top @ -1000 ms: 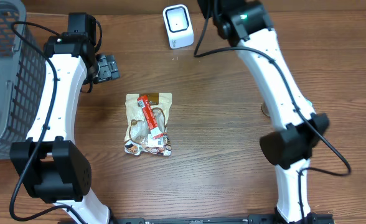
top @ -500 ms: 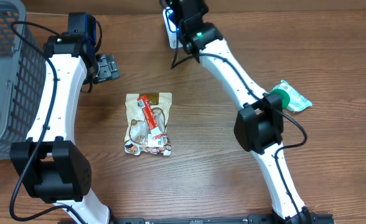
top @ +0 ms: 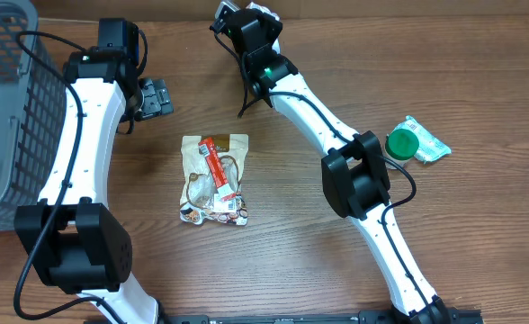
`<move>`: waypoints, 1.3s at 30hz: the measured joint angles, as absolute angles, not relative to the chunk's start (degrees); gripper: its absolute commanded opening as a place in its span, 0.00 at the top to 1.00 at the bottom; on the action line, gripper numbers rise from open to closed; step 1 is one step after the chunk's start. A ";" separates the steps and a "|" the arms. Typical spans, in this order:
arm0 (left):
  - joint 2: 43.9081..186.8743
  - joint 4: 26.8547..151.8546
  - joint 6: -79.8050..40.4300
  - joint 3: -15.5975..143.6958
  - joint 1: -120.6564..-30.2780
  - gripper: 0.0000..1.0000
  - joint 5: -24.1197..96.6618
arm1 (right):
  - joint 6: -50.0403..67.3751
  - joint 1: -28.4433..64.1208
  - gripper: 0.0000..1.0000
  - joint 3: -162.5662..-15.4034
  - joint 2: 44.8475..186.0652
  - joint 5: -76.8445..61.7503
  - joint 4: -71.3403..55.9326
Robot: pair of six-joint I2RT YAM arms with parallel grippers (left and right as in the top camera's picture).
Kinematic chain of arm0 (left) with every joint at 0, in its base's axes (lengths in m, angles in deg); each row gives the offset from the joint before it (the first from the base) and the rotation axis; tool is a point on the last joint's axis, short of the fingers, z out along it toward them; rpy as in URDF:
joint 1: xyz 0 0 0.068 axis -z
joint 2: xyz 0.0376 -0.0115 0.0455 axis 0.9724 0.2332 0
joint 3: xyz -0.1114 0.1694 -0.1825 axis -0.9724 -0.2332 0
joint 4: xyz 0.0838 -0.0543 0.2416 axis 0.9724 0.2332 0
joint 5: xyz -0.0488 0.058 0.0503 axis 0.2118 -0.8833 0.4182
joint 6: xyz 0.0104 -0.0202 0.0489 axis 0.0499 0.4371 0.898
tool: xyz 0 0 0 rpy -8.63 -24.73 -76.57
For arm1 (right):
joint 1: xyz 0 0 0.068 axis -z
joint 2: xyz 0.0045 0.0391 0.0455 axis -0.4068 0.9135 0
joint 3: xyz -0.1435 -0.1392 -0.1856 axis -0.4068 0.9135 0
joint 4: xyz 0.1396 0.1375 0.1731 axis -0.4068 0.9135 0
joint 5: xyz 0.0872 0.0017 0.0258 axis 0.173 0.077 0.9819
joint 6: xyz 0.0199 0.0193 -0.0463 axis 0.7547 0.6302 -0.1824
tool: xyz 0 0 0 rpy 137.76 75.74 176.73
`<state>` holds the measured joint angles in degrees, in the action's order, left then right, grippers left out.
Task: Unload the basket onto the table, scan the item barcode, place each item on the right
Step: 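Hold the orange pack up to the white scanner, then carry the orange pack right and lower it toward the table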
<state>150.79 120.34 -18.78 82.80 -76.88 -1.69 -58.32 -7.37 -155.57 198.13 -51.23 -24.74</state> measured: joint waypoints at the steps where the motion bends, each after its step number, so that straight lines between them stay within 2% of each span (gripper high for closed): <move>1: 150.79 120.34 -18.76 82.80 -76.88 0.01 -1.69 | -58.50 -7.37 0.96 -155.57 198.13 -51.42 -25.05; 20: 150.79 120.34 -18.76 82.80 -76.88 0.00 -1.69 | -59.05 -7.37 0.96 -155.57 198.13 -52.47 -25.55; 27: 150.79 120.34 -18.78 82.80 -76.88 0.00 -1.69 | -52.20 -7.37 0.96 -155.57 197.54 -54.48 -26.97; 31: 150.79 120.38 -18.78 82.80 -76.88 0.00 -1.69 | -44.88 -7.33 0.96 -155.57 194.72 -54.24 -20.72; 39: 150.79 120.34 -18.76 82.80 -76.88 0.00 -1.69 | -24.03 -7.09 0.96 -155.44 177.26 -47.05 4.24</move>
